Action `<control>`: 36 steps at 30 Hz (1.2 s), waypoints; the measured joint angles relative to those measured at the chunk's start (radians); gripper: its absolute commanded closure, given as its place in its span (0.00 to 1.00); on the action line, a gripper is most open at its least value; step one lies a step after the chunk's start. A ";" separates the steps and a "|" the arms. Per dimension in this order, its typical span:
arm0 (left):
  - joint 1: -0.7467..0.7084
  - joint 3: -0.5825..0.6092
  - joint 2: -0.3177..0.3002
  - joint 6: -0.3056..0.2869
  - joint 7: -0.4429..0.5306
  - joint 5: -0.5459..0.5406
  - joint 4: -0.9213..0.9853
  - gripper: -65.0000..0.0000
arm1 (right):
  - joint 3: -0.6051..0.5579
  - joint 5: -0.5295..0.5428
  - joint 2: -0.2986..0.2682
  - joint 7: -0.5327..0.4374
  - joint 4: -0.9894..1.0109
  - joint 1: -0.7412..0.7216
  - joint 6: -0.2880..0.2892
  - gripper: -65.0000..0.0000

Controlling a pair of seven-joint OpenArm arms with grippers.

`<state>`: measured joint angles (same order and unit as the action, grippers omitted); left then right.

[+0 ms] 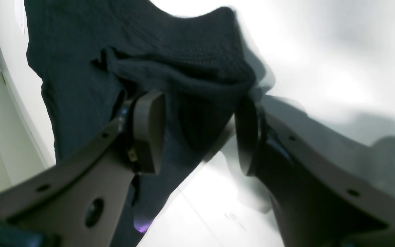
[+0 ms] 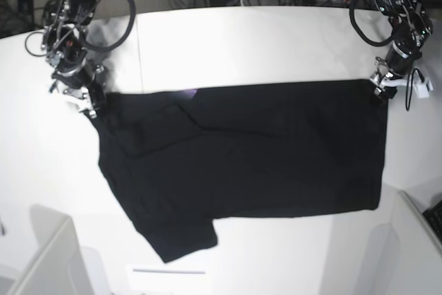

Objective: Fold the T-shirt properly
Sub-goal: 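Regrasp the shirt edge with both grippers, then drag the shirt edge with both grippers toward the robot base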

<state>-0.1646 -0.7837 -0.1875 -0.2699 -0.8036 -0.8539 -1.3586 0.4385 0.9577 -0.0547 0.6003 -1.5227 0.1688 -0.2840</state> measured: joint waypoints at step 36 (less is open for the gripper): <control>0.014 0.000 0.002 0.008 -0.018 0.014 0.024 1.00 | 0.064 -0.015 0.010 0.021 0.043 -0.012 0.077 1.00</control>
<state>-0.1505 -0.7837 -0.1856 -0.2623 -0.8211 -0.8394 -1.3342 0.5030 0.9424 -0.0448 0.6216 -1.4792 0.1566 -0.2070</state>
